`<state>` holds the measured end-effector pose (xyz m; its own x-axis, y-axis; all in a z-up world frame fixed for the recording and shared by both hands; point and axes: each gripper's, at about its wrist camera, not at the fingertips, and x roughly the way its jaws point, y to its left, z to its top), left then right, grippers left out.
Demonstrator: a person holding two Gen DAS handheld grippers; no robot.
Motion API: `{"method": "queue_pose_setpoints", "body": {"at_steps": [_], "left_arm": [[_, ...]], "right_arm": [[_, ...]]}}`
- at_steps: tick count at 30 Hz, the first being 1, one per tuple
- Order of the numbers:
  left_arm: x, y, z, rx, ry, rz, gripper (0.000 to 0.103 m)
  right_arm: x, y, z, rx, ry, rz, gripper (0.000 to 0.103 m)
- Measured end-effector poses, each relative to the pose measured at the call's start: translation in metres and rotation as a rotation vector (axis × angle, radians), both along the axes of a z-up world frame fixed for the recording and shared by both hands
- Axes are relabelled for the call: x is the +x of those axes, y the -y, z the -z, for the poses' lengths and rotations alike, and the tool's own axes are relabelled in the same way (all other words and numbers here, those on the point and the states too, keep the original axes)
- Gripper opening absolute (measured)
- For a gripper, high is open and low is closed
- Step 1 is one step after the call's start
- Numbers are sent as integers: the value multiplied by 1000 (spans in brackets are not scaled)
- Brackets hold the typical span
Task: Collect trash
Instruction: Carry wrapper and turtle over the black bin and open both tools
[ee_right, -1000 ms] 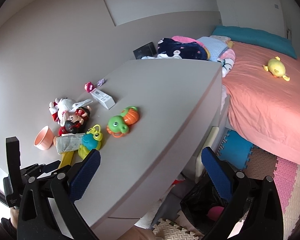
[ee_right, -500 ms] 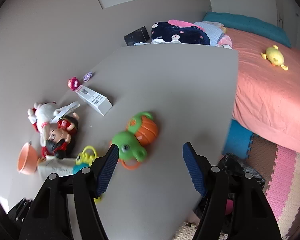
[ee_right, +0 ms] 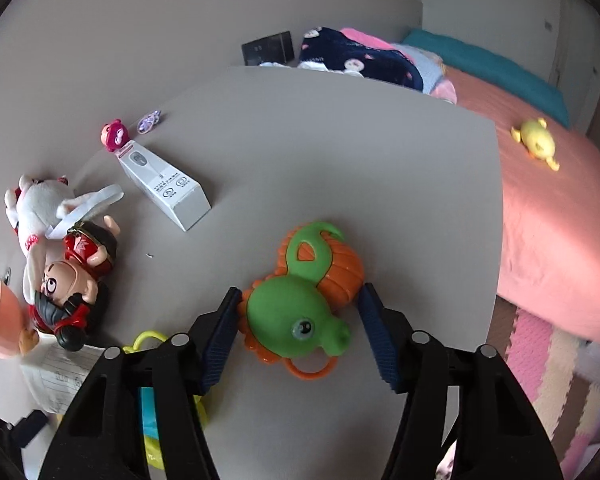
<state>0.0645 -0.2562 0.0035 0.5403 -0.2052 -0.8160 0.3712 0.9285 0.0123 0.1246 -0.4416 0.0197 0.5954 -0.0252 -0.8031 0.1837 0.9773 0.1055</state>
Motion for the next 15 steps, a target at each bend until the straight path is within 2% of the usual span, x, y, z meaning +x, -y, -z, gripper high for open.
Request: {"method": "queue_pose_setpoints", "body": {"at_steps": [2, 7, 10, 15], "left_arm": [[1, -4, -4, -5, 22, -20, 64], [-1, -6, -8, -9, 35, -33, 39], [-2, -10, -9, -51, 28, -32, 29], [-4, -17, -13, -77, 7, -38, 29]], "right_arm": [[-2, 2, 0, 10, 8, -5, 61], [-8, 8, -2, 53, 21, -11, 60], [-13, 6, -7, 59, 38, -30, 60], [-26, 13, -25, 99, 84, -46, 60]]}}
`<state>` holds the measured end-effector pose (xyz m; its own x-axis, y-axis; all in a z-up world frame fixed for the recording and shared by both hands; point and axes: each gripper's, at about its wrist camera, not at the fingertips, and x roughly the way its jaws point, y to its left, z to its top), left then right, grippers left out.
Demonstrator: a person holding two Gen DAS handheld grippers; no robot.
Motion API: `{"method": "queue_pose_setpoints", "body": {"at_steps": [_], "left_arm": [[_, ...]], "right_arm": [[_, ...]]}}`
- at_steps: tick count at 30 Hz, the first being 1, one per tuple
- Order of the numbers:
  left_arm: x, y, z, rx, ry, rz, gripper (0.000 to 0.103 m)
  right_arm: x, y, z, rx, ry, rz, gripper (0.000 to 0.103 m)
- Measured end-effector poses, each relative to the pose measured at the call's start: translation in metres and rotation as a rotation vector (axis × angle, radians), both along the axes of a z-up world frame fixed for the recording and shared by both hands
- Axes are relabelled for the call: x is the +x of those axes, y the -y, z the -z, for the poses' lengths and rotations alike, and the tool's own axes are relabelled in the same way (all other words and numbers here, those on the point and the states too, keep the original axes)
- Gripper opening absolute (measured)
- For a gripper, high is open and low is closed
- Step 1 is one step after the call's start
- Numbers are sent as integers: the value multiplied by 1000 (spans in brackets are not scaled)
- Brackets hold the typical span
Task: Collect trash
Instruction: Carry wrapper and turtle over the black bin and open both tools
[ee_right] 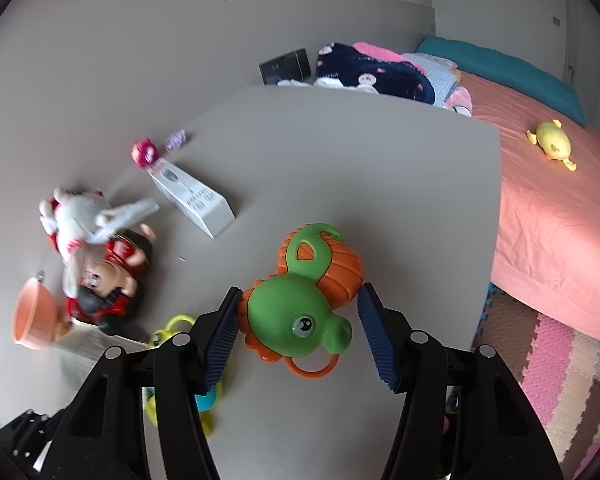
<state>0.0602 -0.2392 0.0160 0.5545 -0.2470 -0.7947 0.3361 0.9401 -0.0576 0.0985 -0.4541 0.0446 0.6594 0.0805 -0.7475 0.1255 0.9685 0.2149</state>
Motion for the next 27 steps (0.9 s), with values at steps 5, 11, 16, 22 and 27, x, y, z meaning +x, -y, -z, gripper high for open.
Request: {"method": "queue_pose_setpoints", "body": {"at_steps": [5, 11, 16, 22, 27], "left_arm": [[-7, -8, -22, 88, 76, -57, 29], [-18, -19, -55, 90, 128, -93, 29], [-30, -8, -79, 73, 163, -74, 29], [-48, 42, -96, 39, 193, 31, 29], [-61, 103, -95, 12, 187, 155, 29]], "right_arm": [[-15, 9, -18, 33, 44, -14, 60], [-30, 20, -32, 68, 80, -17, 60], [-49, 37, -44, 87, 112, -3, 60], [-83, 75, -56, 91, 144, 39, 60], [-112, 113, -59, 77, 150, 99, 60]]}}
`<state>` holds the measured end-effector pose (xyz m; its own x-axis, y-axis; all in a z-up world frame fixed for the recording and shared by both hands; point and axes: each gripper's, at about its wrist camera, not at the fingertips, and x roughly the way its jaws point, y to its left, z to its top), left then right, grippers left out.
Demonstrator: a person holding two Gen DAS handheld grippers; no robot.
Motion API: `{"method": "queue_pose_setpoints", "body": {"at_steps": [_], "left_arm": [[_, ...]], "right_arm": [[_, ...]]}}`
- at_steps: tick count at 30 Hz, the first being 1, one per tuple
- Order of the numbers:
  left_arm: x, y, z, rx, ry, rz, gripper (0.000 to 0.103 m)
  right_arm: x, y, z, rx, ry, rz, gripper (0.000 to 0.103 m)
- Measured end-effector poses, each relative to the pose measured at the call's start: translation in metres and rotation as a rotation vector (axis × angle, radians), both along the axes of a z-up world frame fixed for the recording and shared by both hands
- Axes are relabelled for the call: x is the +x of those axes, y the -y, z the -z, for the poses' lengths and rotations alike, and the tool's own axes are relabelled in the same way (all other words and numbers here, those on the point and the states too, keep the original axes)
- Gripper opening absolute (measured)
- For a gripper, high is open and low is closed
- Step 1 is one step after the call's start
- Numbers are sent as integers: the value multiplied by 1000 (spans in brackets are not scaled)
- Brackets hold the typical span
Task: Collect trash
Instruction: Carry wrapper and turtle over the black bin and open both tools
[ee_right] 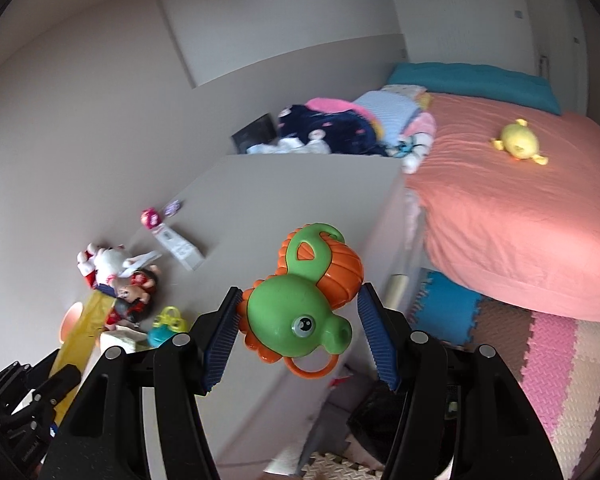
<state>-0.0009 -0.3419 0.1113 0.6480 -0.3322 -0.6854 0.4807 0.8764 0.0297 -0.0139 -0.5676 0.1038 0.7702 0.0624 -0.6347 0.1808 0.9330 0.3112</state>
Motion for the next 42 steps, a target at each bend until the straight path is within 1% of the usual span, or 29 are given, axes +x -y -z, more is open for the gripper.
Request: {"method": "queue_pose_setpoints", "body": {"at_steps": [6, 9, 12, 17, 22, 23, 24, 25, 26, 27, 28, 32, 37, 42], "left_arm": [[-8, 75, 9, -6, -43, 139, 29], [-15, 111, 15, 6, -59, 207, 29], [-22, 147, 22, 21, -76, 266, 29], [-27, 190, 38, 47, -114, 339, 29], [-25, 217, 59, 80, -168, 369, 29], [-24, 221, 64, 85, -186, 377, 33], [-22, 226, 71, 94, -207, 381, 43], [-21, 229, 76, 105, -213, 375, 88], [-21, 229, 78, 106, -201, 369, 97], [-22, 227, 79, 108, -179, 356, 97], [-21, 224, 80, 101, -171, 352, 97], [-11, 212, 81, 119, -174, 316, 97], [-1, 202, 81, 103, -186, 299, 97], [-1, 194, 80, 91, -197, 287, 97]], "right_arm": [[-38, 54, 3, -1, -9, 98, 60], [-59, 83, 7, 2, -18, 151, 60], [-72, 102, 13, 9, -31, 186, 60], [-89, 126, 25, 17, -56, 234, 60], [-92, 137, 37, 33, -84, 251, 60], [-91, 138, 40, 35, -94, 251, 61], [-88, 139, 44, 37, -114, 255, 61], [-88, 140, 48, 38, -127, 264, 65], [-89, 142, 51, 42, -134, 277, 94], [-91, 145, 55, 46, -135, 306, 99], [-94, 148, 57, 42, -129, 328, 101], [-99, 155, 63, 43, -120, 376, 101], [-98, 155, 67, 32, -122, 382, 101], [-92, 147, 69, 28, -133, 366, 101]]}}
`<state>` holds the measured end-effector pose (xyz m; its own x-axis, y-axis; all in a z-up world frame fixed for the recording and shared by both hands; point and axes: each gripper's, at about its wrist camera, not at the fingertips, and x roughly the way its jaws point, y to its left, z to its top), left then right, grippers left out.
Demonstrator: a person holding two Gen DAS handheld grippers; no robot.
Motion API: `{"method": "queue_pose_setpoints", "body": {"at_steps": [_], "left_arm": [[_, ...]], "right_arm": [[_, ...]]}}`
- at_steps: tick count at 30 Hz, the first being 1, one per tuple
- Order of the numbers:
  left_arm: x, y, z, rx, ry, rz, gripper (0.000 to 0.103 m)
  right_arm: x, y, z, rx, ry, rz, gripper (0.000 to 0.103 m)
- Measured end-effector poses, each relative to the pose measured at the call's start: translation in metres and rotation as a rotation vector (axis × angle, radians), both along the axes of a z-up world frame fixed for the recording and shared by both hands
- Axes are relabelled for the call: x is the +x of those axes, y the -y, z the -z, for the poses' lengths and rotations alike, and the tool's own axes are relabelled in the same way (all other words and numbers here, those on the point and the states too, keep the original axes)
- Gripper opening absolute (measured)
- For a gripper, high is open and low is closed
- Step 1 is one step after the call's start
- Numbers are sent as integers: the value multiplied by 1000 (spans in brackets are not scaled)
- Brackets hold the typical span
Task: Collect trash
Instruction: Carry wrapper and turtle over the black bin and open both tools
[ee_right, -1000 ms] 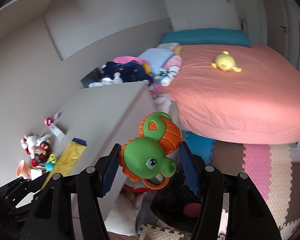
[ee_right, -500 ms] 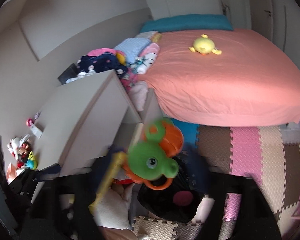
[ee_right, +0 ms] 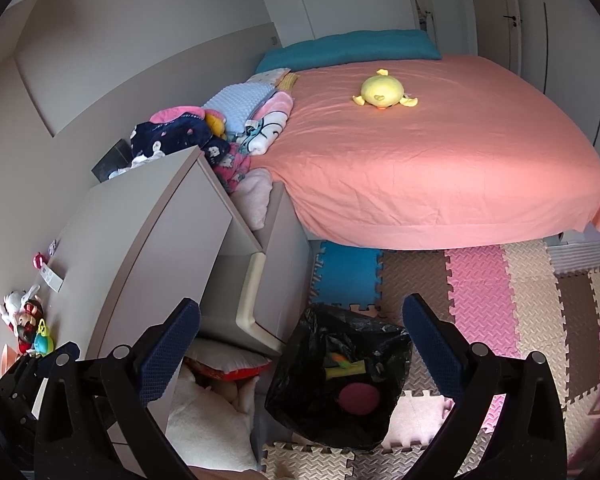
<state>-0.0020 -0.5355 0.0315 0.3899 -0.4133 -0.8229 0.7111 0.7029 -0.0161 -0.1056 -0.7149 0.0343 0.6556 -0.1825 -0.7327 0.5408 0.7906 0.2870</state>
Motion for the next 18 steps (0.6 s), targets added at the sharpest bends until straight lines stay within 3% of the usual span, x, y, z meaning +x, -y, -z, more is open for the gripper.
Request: {"method": "queue_pose_setpoints", "body": {"at_steps": [8, 18], "left_arm": [[8, -22, -9, -18, 11, -29, 97], [27, -86, -27, -17, 64, -93, 97]], "right_arm": [[12, -20, -9, -14, 15, -44, 101], [41, -72, -22, -20, 36, -168, 101]]}}
